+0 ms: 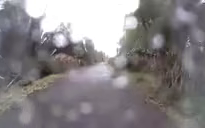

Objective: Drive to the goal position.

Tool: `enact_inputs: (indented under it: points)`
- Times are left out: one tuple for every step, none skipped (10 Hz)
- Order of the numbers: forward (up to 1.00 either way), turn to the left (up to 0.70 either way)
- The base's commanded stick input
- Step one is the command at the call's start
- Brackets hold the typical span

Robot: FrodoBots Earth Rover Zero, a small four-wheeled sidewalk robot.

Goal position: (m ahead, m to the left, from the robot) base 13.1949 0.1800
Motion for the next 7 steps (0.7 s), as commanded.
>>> enact_inputs:
  points:
    - [1.0, 0.0]
    - [1.0, 0.0]
    - [1.0, 0.0]
    - [1.0, 0.0]
    - [1.0, 0.0]
    - [1.0, 0.0]
    - [1.0, 0.0]
